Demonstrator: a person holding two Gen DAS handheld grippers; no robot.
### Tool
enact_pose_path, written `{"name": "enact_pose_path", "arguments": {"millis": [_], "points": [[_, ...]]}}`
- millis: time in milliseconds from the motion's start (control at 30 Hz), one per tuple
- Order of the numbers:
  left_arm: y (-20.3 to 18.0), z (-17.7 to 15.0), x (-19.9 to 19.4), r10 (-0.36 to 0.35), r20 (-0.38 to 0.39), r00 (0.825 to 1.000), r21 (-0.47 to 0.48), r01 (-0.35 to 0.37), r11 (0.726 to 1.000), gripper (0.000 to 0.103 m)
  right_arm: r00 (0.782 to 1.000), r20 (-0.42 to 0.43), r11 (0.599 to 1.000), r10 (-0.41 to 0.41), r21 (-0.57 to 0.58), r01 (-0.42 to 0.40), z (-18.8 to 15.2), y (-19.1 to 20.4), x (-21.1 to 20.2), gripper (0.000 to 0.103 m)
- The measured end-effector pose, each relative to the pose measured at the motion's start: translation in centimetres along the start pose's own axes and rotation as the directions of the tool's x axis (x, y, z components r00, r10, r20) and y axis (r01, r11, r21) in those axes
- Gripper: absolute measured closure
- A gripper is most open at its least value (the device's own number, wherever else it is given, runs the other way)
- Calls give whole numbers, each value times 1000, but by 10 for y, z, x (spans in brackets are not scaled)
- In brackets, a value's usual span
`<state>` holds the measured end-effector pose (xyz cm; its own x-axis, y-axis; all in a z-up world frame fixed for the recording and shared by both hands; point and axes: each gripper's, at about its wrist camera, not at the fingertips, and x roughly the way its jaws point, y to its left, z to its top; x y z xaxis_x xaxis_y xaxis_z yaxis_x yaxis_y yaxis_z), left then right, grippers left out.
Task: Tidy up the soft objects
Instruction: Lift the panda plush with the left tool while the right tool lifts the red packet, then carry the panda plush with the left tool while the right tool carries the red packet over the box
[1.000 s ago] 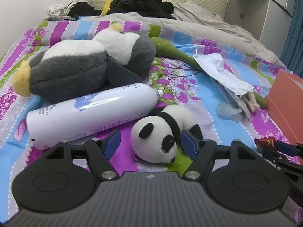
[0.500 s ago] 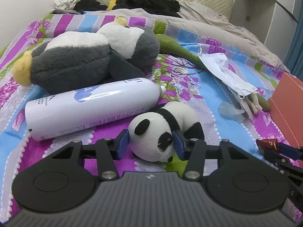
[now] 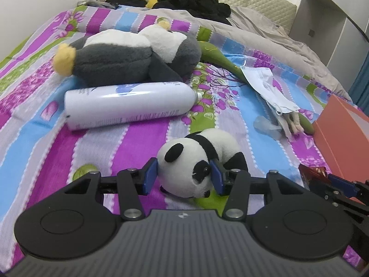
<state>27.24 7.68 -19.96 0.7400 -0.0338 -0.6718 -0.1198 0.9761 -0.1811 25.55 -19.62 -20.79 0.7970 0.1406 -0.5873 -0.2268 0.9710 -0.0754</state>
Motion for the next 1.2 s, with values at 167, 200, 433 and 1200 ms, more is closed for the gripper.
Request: {"name": "enact_pose_path", "arguments": {"millis": [167, 200, 433, 1200], "points": [[-4, -6, -31, -7, 10, 1000, -7, 7, 1000, 48, 1000, 14, 1000, 10, 16, -10, 0, -1, -26, 73], [-5, -7, -38, -7, 13, 1000, -8, 8, 1000, 49, 1000, 16, 1000, 12, 21, -12, 0, -1, -31, 73], [-14, -10, -80, -36, 27, 999, -21, 37, 999, 49, 1000, 21, 999, 20, 47, -21, -1, -5, -65, 73], [-98, -12, -191, -130, 44, 990, 85, 126, 988, 50, 994, 86, 992, 65, 104, -73, 17, -45, -168, 73]]}}
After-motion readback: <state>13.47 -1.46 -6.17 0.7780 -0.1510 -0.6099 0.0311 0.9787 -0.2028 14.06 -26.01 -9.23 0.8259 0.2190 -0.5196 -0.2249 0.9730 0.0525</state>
